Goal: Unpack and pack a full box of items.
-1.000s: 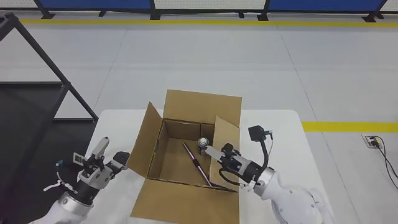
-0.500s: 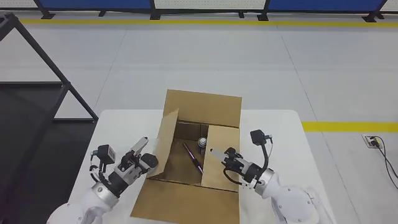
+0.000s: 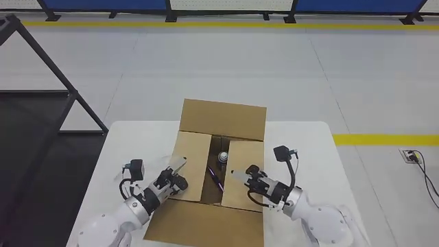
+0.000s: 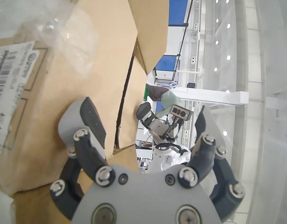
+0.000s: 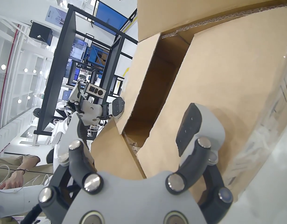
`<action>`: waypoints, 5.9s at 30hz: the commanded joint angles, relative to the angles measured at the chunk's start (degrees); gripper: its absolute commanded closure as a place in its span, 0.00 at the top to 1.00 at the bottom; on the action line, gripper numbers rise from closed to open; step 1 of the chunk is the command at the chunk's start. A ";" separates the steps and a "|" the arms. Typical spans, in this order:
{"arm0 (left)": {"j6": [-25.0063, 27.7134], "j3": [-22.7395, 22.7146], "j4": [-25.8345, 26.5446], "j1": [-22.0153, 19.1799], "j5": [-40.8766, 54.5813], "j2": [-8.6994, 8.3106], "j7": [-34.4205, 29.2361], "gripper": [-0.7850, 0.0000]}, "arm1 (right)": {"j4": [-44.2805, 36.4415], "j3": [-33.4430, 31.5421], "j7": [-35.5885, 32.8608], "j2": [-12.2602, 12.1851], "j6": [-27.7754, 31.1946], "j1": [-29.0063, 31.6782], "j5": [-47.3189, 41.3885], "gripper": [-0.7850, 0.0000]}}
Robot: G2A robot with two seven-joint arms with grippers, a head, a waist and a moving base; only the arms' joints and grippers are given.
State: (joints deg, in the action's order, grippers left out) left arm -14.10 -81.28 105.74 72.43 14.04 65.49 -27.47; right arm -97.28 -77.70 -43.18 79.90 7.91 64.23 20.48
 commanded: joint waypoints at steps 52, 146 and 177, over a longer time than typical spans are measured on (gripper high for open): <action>14.52 -33.16 -0.44 15.64 19.73 -1.77 -12.79 1.00 | -12.76 -15.27 -5.08 -5.19 8.74 13.64 -12.10 1.00; 8.38 -17.02 -9.14 0.37 3.34 -5.01 -21.15 1.00 | 0.32 4.16 2.16 -9.09 4.10 -0.69 -19.31 1.00; 13.13 -16.52 -3.54 3.19 6.82 -5.19 -14.80 1.00 | 1.71 4.70 1.08 -9.91 5.45 -2.32 -20.96 1.00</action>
State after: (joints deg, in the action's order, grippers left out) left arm -1.56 -96.54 101.14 75.27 19.57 60.32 -42.87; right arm -95.86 -73.03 -42.08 70.00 13.22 61.99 -0.24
